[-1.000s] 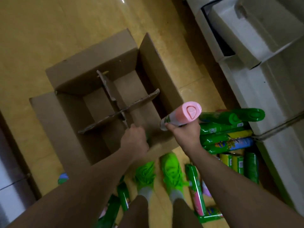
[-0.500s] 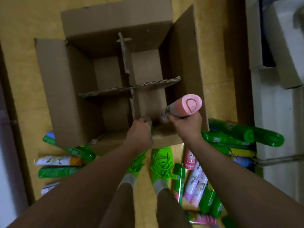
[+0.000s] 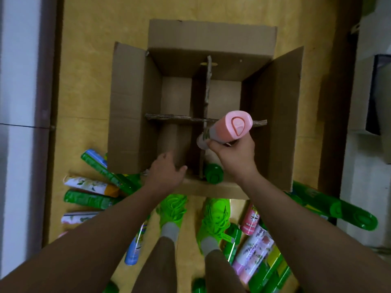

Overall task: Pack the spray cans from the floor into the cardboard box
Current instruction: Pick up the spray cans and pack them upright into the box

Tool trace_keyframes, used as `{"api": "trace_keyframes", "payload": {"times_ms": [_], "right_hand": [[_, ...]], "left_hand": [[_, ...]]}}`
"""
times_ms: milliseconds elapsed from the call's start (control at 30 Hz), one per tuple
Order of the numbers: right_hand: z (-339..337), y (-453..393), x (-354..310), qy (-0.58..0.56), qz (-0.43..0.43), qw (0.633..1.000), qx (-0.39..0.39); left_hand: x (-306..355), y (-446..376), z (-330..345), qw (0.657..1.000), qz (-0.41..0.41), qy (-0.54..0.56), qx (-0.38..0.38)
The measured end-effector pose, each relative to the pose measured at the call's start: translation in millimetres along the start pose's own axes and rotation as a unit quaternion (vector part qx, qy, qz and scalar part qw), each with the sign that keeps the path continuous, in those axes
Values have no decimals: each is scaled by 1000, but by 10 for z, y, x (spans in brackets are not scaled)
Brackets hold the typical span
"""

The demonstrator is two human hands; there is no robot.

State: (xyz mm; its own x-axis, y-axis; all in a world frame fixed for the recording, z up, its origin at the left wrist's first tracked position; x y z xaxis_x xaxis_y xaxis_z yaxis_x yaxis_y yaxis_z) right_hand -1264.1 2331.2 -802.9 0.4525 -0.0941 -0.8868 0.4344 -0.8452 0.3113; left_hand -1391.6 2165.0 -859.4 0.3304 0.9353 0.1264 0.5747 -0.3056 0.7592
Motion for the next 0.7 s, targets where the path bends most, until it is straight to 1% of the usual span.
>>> {"api": "trace_keyframes", "payload": {"times_ms": [67,200,300,367,500,600,700], "right_hand": [[176,28,-92,-7,-7,1000,-16],[533,162,-67,29,3,998,-52],[799,313,13,82,-30,995,-50],[1015,417,126,107,-42,992,-57],[1202,558,351,162,-61,983,-64],[1289,591,541,196,-29,979,-55],[1344,631,661,282,-34,952,-113]], "left_hand": [[-162,-77,-141,999,-18,26,21],[-409,-208,-318,994,-42,85,44],[-602,-321,-323,988,-75,125,41],[-753,-410,-285,987,-88,132,33],[-841,-466,-213,986,-75,147,25],[-916,-517,-133,985,-67,161,21],[-951,-538,-86,986,-66,155,11]]}}
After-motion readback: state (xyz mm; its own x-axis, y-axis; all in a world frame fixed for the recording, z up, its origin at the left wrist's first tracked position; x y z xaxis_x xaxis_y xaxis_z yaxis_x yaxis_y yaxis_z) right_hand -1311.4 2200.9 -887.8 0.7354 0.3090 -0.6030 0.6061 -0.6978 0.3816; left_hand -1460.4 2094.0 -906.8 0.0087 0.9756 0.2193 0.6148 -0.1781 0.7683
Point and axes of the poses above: each hand's wrist, its own y-axis away from the middle knuckle, its own z-axis out of the palm, x = y × z, the point moved 4 cm from there along -y, towards the middle knuckle, and after that the axes turned 11 degrees about -z, right-handed, at the moved point
